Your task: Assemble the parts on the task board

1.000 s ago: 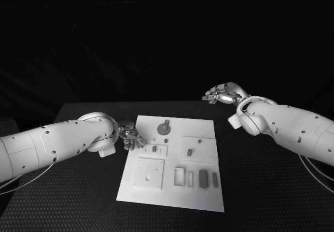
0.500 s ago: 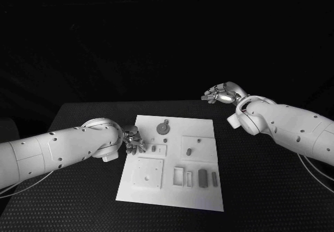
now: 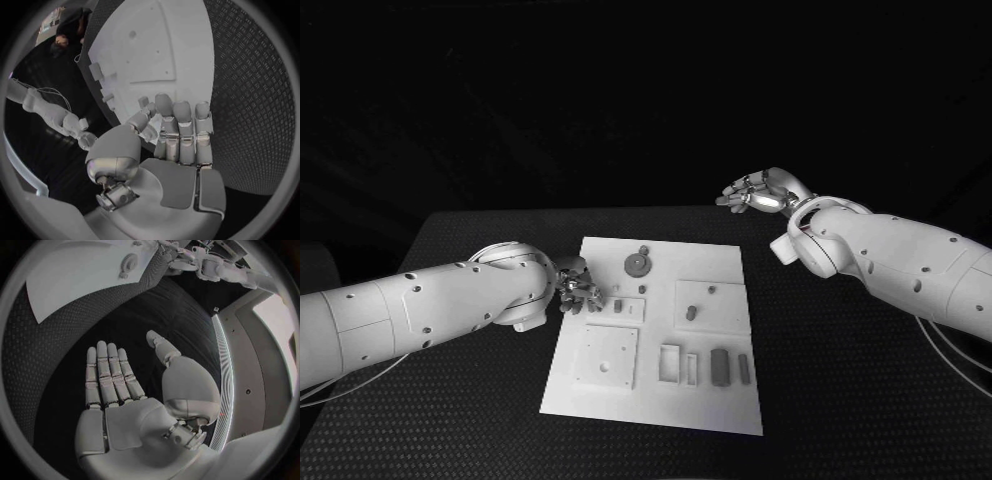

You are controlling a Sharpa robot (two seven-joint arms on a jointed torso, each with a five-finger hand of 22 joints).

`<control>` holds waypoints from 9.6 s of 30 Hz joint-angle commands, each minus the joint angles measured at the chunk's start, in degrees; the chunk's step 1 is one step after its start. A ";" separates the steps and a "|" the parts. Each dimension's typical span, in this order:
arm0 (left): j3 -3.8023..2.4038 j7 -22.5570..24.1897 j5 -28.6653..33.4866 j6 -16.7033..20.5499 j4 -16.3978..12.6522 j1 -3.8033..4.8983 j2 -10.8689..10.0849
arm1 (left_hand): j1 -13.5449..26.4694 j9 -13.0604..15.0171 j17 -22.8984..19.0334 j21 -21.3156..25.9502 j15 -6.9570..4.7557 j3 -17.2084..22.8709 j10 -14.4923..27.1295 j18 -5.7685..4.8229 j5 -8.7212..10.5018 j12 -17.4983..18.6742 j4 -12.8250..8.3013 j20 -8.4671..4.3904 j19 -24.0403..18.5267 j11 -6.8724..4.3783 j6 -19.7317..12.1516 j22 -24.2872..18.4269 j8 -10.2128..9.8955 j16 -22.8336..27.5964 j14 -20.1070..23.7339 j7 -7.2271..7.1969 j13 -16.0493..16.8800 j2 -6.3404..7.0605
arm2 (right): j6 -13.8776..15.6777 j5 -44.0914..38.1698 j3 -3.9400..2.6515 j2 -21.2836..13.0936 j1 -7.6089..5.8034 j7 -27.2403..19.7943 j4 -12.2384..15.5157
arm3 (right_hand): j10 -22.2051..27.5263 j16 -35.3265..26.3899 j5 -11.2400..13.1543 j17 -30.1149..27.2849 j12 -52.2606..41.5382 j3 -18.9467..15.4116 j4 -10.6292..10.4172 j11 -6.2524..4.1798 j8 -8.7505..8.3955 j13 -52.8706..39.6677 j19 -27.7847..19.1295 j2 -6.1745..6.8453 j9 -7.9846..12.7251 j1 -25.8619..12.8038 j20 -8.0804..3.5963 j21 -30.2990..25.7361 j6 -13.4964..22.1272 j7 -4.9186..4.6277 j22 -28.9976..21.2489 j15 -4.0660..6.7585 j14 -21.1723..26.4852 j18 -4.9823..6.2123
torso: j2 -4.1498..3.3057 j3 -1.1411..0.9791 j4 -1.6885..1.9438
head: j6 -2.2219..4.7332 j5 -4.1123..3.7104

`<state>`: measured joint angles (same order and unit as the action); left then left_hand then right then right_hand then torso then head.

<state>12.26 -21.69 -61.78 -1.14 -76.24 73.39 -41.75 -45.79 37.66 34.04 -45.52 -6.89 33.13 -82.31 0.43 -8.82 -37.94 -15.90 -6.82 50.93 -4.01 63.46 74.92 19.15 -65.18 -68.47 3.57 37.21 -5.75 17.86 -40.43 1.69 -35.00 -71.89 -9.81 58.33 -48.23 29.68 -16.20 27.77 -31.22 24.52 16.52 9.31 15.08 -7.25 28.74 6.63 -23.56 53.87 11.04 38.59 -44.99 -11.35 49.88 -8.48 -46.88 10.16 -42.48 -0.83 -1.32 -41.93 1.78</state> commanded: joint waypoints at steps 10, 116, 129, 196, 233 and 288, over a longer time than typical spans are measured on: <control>-0.03 -0.66 -1.46 0.61 0.07 -0.12 0.51 | 0.72 0.72 0.13 -1.53 -0.89 0.16 0.08 -0.30 -0.59 -1.96 0.04 -5.90 0.56 -0.77 2.88 1.40 0.69 -1.65 -0.18 -2.10 1.34 -0.42 | -0.71 0.09 -0.03 -0.06 0.05 -0.45 0.16 | -0.38 0.23 -0.27 -0.12 -0.32 0.11 -0.04 0.04 0.20 0.14 -0.14 -0.32 0.12 -0.36 0.23 -0.41 0.11 -0.85 0.10 -0.03 0.26 0.41 | 0.00 0.01 0.03 | -0.12 -0.03; 0.03 -1.98 -10.11 -0.53 -0.61 -1.75 1.30 | 3.10 2.95 -0.81 -6.36 -2.46 1.69 0.54 -0.13 -5.99 -9.26 0.61 -7.36 1.09 -2.12 6.07 1.24 1.26 -8.27 -0.90 -3.47 4.37 0.83 | -0.78 0.18 -0.03 -0.48 0.09 -0.47 0.48 | -0.36 0.50 -0.52 -0.54 -0.59 0.16 -0.09 0.04 0.27 0.81 -0.19 -0.40 0.40 -0.86 0.39 -0.55 0.11 -0.86 0.30 -0.02 0.38 0.55 | 0.00 0.00 0.06 | -0.73 -0.32; 0.02 -1.89 -9.28 -0.81 -0.08 -1.75 1.49 | 5.21 3.36 -2.18 -6.43 -2.82 0.86 0.93 0.09 2.79 -9.81 5.09 -7.70 0.93 -2.09 5.96 1.09 0.80 -8.82 -0.54 -3.48 3.55 6.26 | -0.82 0.19 -0.03 -0.46 0.09 -0.44 0.55 | -0.36 0.53 -0.52 -0.57 -0.62 0.17 -0.07 0.05 0.28 0.86 -0.19 -0.37 0.43 -0.84 0.40 -0.56 0.12 -0.86 0.32 -0.02 0.39 0.57 | 0.00 0.04 0.05 | -0.69 -0.39; -3.10 27.54 -5.14 21.43 4.83 -1.69 5.49 | -21.39 1.85 -11.18 6.17 7.32 -1.37 17.82 -0.43 3.25 17.47 -0.72 2.90 -13.89 7.81 -8.32 -1.22 -6.01 7.99 13.18 2.60 -15.29 14.41 | -0.79 0.19 -0.03 -0.10 0.18 -0.38 -0.11 | -0.40 0.68 -0.56 -0.76 -0.78 0.26 -0.08 0.07 0.32 1.15 -0.20 -0.42 0.55 -0.81 0.47 -0.61 0.12 -0.87 0.44 0.00 0.42 0.65 | -0.12 -0.01 -0.12 | 0.77 -0.88; -0.12 21.82 -20.61 14.89 10.96 -2.92 12.67 | -20.72 -2.19 -5.82 3.57 4.89 -2.37 17.17 0.19 4.09 28.00 0.49 -0.81 -5.02 8.42 -10.65 1.22 -7.02 -0.82 5.15 3.15 -21.22 15.63 | -0.61 0.19 -0.03 0.20 0.18 -0.54 0.30 | -0.32 0.76 -0.89 -0.90 -0.84 0.29 -0.11 0.12 0.31 1.38 -0.23 -0.41 0.66 -0.92 0.54 -0.67 0.20 -0.91 0.51 -0.05 0.48 0.68 | -0.06 -0.01 0.00 | 0.27 -1.49; -0.16 23.09 -20.34 13.38 15.25 -5.01 14.63 | -21.27 -3.43 -4.22 0.84 3.47 -0.33 10.25 0.46 3.56 28.40 0.34 -1.89 -3.80 6.99 -4.23 1.21 -4.08 -6.75 3.17 2.66 -20.99 10.07 | -0.91 0.20 -0.03 0.08 0.17 -0.48 0.61 | -0.34 0.88 -0.96 -1.04 -0.97 0.27 -0.13 0.09 0.38 1.59 -0.23 -0.43 0.74 -1.09 0.60 -0.70 0.14 -0.89 0.60 -0.02 0.51 0.74 | 0.03 -0.04 0.06 | -0.36 -2.03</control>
<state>11.70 1.26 -81.79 13.86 -61.03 69.08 -27.17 -66.91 34.21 29.85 -44.55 -3.24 32.62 -71.62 0.44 -5.04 -9.47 -15.37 -5.62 47.00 3.05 58.81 74.95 14.93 -71.72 -65.11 6.20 16.18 5.00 17.70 -40.20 1.68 -34.98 -71.73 -9.84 58.91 -48.23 30.34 -16.86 26.79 -31.88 24.52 16.52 9.31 15.08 -5.74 28.54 6.18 -22.88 53.41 11.24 38.14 -44.99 -11.35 50.41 -8.48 -46.88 10.17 -42.44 -0.84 -1.28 -42.30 -0.28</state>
